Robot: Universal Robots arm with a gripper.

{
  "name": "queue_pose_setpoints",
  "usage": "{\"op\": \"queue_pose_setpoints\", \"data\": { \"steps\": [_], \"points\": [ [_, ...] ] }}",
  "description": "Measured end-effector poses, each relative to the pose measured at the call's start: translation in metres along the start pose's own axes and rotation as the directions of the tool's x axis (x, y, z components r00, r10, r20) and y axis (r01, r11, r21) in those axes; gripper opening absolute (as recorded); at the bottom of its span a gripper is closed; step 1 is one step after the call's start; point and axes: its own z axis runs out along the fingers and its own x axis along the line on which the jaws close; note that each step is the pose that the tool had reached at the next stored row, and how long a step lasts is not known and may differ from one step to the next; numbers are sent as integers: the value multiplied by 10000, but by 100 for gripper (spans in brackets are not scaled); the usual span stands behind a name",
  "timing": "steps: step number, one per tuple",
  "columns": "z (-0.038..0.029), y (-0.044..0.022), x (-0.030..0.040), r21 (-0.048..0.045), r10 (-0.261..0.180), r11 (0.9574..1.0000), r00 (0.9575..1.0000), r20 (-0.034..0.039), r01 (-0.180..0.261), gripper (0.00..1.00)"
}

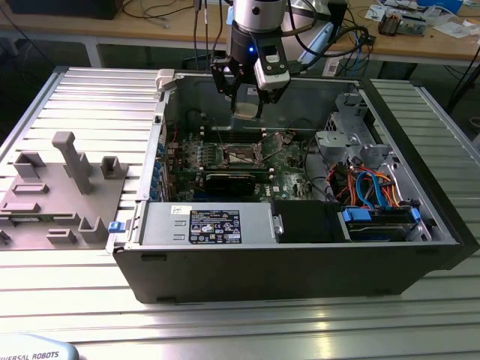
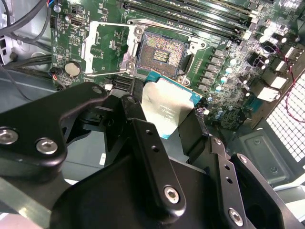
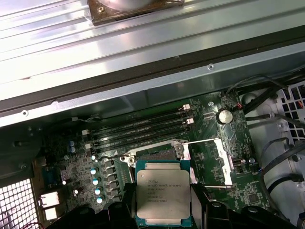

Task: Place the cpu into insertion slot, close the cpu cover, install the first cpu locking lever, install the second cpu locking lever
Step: 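Place the cpu into insertion slot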

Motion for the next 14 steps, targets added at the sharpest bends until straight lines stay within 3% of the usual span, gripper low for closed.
{"op": "queue_pose_setpoints", "data": {
  "steps": [14],
  "points": [
    [3, 0, 0, -2, 136, 9999, 9999, 12, -136, 54]
  ]
}}
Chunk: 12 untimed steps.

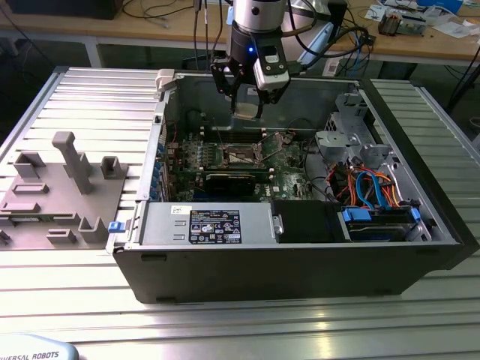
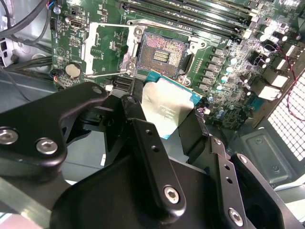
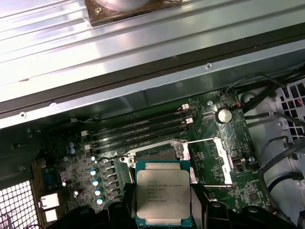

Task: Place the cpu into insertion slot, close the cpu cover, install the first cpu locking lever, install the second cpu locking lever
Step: 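Place the cpu into insertion slot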

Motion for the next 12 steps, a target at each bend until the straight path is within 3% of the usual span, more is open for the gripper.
{"op": "queue_pose_setpoints", "data": {
  "steps": [12],
  "points": [
    [2, 0, 0, -2, 75, 10000, 10000, 7, -75, 54]
  ]
}}
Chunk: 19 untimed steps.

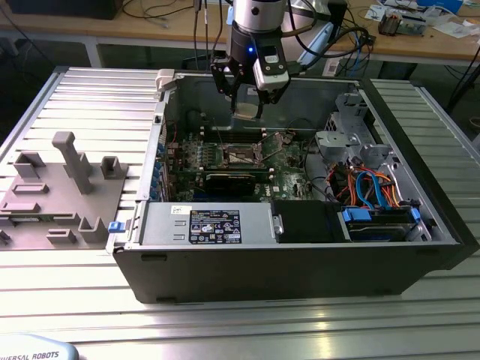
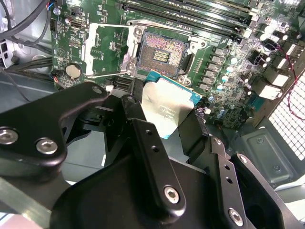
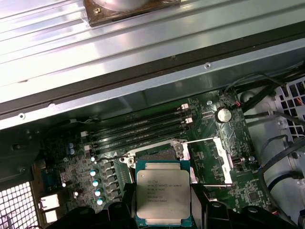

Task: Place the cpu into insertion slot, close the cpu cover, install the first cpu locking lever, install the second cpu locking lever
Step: 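Place the cpu into insertion slot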

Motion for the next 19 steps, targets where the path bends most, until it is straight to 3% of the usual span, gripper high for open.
{"op": "queue_pose_setpoints", "data": {
  "steps": [19],
  "points": [
    [4, 0, 0, -2, 111, 9999, 9999, 10, -111, 54]
  ]
}}
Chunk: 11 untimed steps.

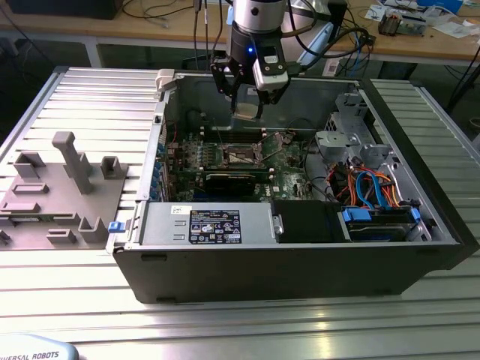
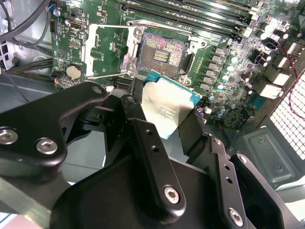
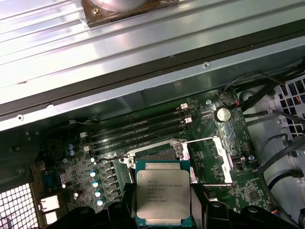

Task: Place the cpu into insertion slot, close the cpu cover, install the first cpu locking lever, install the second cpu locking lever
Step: 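Place the cpu into insertion slot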

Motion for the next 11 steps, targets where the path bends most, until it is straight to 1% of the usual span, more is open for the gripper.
{"op": "queue_pose_setpoints", "data": {
  "steps": [11],
  "points": [
    [3, 0, 0, -1, 72, 10000, 10000, 6, -72, 54]
  ]
}}
